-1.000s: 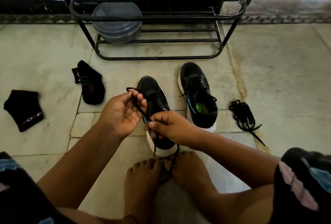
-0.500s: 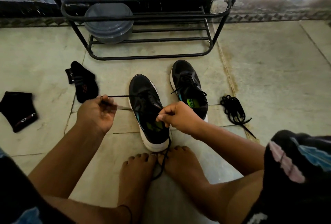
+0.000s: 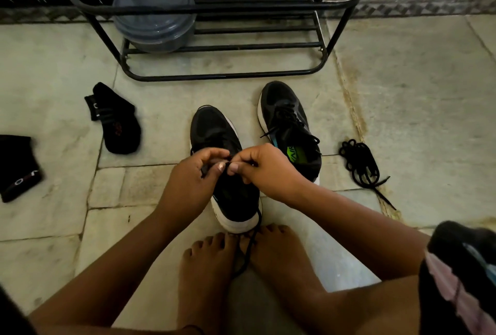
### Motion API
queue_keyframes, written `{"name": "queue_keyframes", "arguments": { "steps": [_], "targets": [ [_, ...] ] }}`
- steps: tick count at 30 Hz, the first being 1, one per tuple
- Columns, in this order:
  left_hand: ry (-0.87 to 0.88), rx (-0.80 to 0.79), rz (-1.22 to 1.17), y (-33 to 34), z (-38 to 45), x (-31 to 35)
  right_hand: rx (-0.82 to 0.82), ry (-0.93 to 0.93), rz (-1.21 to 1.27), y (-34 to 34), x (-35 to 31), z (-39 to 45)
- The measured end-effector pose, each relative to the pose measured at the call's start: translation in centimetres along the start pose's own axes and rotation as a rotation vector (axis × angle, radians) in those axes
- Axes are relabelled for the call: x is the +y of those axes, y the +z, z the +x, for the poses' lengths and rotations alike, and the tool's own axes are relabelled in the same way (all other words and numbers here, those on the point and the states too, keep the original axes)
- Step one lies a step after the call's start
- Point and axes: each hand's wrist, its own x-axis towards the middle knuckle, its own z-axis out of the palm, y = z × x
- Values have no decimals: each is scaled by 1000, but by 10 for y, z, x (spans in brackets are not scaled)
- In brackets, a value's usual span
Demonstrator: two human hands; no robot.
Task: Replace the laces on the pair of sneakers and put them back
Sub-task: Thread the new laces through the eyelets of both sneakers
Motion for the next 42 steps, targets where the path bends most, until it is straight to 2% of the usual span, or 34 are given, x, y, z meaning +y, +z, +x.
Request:
{"name": "queue_keyframes", "arguments": {
  "steps": [2,5,10,13,17,22,27,33,35,38,40,42],
  "targets": [
    [-8,-7,60,0,-3,-7,34,4,7,0,0,5],
    [-49,77,81,-7,-3,-18,46,28,14,2,3,17],
    [-217,197,7,-19,2,-37,32,86,43,4,6,29],
    [-189,152,48,-20,5,-40,30,97,18,8,7,35],
    [-90,4,46,-14,11,-33,19,52,-45,11,4,37],
    [-206,-2,-196,-12,17,-34,33,0,-44,8,2,39],
    [-279,-49,-277,-9,13,-39,40,-9,-58,10,5,39],
    [-181,-67,-86,-5,14,-39,63,-22,-60,10,10,39],
    [-180,-16,-59,-5,15,-42,91,-25,-67,8,11,39],
    [-200,82,-104,-9,20,-48,10,-79,-292,4,10,38],
    [-191,72,-126,-8,21,-49,-98,-121,-519,4,9,34],
    [-188,47,-203,-5,23,-45,-132,-191,-715,6,11,30]
  ]
}}
